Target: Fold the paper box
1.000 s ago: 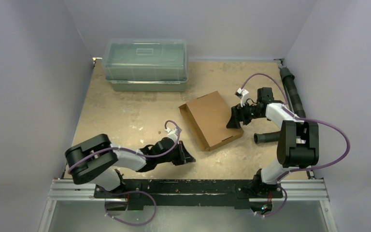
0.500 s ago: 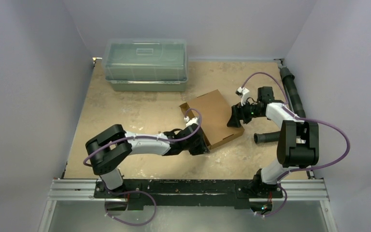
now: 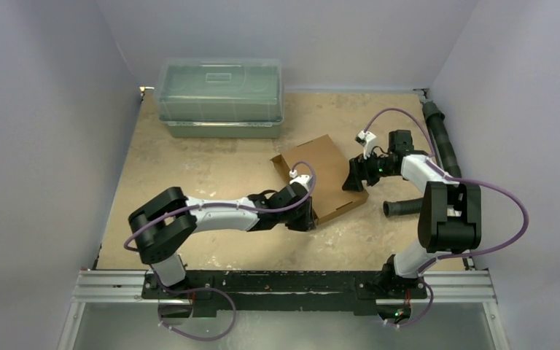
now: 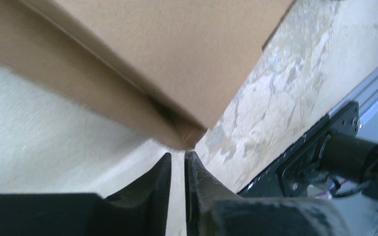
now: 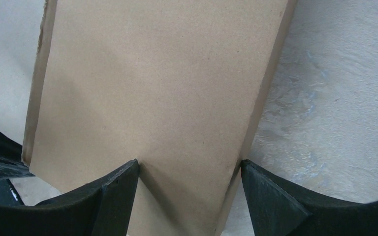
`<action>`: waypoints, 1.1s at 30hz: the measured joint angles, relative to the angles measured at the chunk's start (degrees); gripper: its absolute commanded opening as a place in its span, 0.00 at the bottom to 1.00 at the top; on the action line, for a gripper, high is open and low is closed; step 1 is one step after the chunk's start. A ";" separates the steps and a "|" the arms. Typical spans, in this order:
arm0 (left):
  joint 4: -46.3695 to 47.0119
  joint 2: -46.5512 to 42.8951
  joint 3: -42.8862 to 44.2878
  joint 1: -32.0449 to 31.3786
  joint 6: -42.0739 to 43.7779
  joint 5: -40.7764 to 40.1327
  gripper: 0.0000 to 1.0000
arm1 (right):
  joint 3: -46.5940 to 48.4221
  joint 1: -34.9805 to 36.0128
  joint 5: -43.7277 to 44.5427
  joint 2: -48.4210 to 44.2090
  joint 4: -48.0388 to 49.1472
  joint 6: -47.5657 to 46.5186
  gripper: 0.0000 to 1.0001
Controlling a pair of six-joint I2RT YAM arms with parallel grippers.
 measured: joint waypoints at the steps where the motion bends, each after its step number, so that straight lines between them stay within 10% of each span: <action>1: 1.01 -1.33 -1.66 0.11 0.83 0.24 0.21 | 0.00 0.04 -0.04 0.00 -0.28 0.00 0.78; 9: 4.22 -19.58 -15.43 2.86 3.65 -0.52 0.43 | 0.00 0.15 -0.39 0.00 -0.94 -0.02 0.78; 14: 8.11 -25.79 -23.52 11.47 2.40 -1.16 0.78 | 0.00 0.15 -0.42 0.02 -0.96 -0.02 0.78; 20: 22.29 -24.50 -32.79 27.52 -4.55 5.09 0.82 | 0.00 0.15 -0.50 0.13 -0.98 -0.02 0.78; 33: 40.04 -2.95 -19.47 34.67 -6.78 13.60 0.83 | 0.07 0.52 -1.05 0.63 -1.33 -0.02 0.78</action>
